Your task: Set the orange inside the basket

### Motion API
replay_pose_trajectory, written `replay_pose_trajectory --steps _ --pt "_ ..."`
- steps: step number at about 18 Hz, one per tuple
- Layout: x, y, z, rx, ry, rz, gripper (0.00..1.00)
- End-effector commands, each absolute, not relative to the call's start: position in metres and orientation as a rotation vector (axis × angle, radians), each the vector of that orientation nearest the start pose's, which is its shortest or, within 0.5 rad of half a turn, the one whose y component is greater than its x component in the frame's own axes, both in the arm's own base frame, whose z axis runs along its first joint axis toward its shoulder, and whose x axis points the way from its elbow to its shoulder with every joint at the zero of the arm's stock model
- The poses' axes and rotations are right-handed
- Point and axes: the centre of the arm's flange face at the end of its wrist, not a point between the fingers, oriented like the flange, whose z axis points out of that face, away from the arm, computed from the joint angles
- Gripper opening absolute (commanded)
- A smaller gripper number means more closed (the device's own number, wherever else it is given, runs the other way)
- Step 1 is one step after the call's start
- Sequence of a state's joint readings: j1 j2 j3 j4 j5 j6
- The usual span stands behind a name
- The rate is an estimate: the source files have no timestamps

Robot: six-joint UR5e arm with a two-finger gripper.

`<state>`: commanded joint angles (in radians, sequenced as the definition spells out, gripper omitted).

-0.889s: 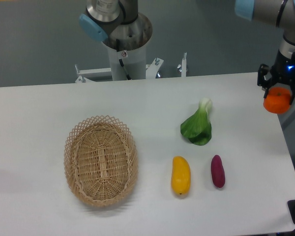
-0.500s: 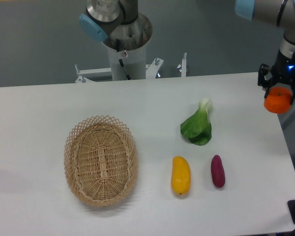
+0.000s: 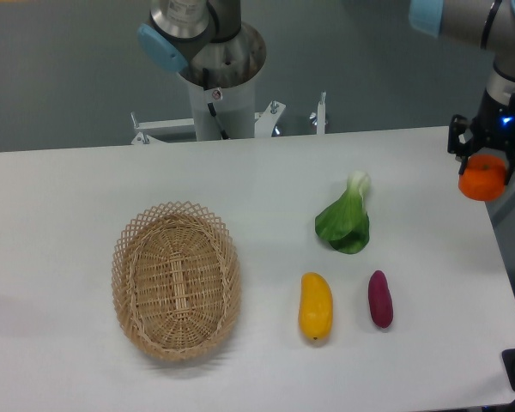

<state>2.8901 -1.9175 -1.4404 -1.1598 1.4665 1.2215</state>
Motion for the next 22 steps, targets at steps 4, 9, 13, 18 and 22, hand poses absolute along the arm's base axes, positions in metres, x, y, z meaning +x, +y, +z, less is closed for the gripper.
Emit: replay_pose_trajectory --steps 4,9,13,18,22 --pt "-0.534 0.387 0.399 -2.904 -0.402 0.206 0.67" --pt "-0.446 0.478 0.386 -2.865 -0.582 0.112 0.67" --pt "-0.38 0.501 0.366 -2.826 -0.597 0.116 0.67" --pt "-0.307 0.525 0.347 -2.827 -0.608 0.073 0.67" --pt "-0.261 0.56 0.313 -2.889 -0.615 0.092 0.67"
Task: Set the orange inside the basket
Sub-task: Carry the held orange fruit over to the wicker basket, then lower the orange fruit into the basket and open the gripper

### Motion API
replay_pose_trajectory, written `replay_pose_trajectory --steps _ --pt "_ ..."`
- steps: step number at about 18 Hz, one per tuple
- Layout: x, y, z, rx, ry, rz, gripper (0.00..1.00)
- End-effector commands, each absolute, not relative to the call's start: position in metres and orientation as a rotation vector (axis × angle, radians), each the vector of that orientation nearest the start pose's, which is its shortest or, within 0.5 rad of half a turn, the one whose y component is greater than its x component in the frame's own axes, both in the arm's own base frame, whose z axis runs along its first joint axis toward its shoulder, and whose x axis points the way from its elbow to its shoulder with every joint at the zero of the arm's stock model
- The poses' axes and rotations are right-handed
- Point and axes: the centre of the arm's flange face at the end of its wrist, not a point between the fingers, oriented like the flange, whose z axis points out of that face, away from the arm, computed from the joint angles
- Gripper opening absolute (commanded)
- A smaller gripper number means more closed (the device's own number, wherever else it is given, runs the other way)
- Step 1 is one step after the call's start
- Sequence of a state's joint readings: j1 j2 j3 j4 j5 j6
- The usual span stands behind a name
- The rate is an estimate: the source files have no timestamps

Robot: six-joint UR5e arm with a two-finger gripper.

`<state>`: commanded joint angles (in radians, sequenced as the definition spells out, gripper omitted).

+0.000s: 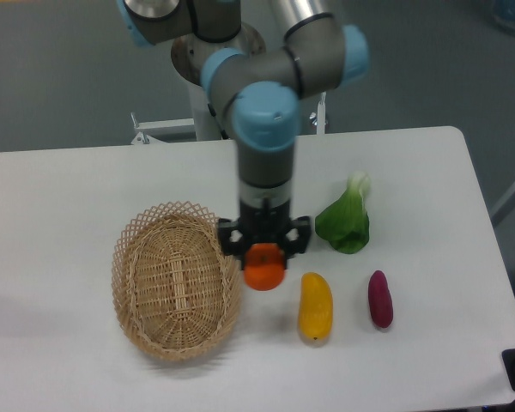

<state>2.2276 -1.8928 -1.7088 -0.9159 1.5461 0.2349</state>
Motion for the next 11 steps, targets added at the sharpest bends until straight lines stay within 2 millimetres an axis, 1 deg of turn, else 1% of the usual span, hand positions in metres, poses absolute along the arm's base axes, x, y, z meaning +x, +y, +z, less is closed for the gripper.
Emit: replay_pose_trajectory --steps 1,3,5,8,11 --pt "-0.249 0.569 0.305 -2.899 -0.608 0.104 0.68" --pt "-0.234 0.582 0.299 -2.878 -0.638 0.103 0.68" --pt "-0.227 0.589 0.286 -2.896 -0.634 0.095 0.68" --pt "-0.217 0.597 0.271 -2.924 -0.609 0.08 0.72" --pt "-0.212 0.601 0.257 -2.946 -0.6 0.066 0.73"
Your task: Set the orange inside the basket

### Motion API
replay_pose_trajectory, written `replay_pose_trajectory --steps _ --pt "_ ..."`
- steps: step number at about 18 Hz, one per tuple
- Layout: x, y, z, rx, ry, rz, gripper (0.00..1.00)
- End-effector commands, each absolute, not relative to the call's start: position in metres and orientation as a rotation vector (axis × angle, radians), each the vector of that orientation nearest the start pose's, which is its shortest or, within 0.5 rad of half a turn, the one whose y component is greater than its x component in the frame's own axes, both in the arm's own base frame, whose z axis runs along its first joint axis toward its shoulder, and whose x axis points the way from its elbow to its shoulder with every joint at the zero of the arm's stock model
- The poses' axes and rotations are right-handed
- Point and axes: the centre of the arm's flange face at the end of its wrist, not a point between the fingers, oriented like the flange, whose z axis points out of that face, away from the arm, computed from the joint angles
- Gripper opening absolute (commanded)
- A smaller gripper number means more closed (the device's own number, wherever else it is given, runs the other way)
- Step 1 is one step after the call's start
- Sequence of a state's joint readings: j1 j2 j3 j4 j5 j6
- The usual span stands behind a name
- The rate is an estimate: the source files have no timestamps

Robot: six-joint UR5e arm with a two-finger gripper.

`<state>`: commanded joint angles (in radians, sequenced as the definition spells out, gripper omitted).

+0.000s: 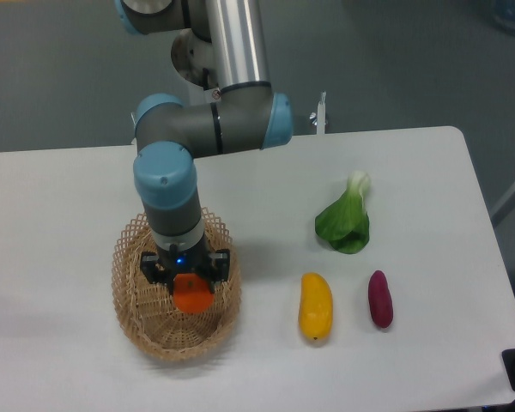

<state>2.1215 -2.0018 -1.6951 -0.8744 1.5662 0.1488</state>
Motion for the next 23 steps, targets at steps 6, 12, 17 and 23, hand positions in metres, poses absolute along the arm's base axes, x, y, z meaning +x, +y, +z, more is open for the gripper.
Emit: replay_pose_trajectory --steps 6,12,17,23 --pt "-0.212 0.604 0.25 -2.956 -0.597 0.064 0.77" --pt "-0.214 0.608 0.263 -2.934 -0.588 0.076 1.0" --pt "-0.217 0.611 0.274 -2.917 -0.573 0.088 1.0" --pt "-0.22 0.612 0.286 -2.896 -0.569 0.1 1.0"
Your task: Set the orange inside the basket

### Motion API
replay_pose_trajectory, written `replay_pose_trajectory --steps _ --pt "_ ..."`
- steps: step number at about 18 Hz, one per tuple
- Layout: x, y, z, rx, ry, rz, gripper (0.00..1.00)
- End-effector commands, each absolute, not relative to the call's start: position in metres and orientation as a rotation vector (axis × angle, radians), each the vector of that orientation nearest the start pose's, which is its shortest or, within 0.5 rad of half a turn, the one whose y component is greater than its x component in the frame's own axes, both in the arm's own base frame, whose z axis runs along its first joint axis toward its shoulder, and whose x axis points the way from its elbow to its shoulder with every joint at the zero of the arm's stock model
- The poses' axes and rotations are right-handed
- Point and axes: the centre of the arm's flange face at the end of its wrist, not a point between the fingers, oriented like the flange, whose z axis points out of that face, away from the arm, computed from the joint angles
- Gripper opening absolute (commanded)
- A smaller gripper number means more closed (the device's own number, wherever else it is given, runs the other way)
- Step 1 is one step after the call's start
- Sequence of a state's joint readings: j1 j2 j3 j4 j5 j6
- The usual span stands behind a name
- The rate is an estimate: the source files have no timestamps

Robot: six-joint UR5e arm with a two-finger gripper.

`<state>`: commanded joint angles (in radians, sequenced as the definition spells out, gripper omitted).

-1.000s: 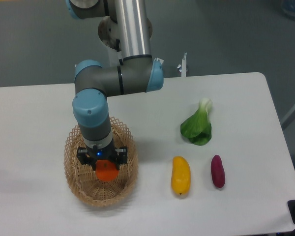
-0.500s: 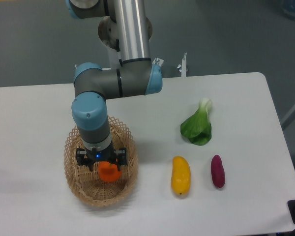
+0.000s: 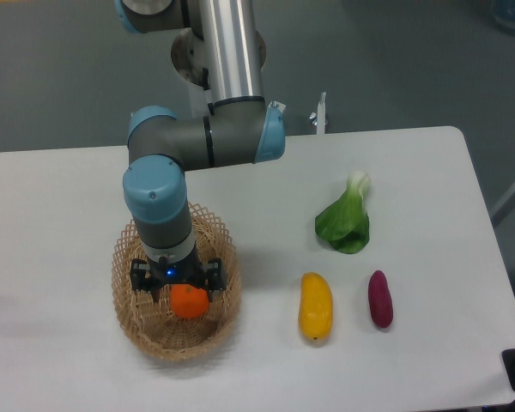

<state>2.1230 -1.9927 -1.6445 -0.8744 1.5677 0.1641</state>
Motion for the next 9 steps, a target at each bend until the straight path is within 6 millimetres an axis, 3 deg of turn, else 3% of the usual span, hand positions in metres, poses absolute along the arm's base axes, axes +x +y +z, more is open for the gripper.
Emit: replay_pose_trajectory --steps 9 --pt "-0.235 0.605 0.311 -2.856 -0.585 0.138 1.0"
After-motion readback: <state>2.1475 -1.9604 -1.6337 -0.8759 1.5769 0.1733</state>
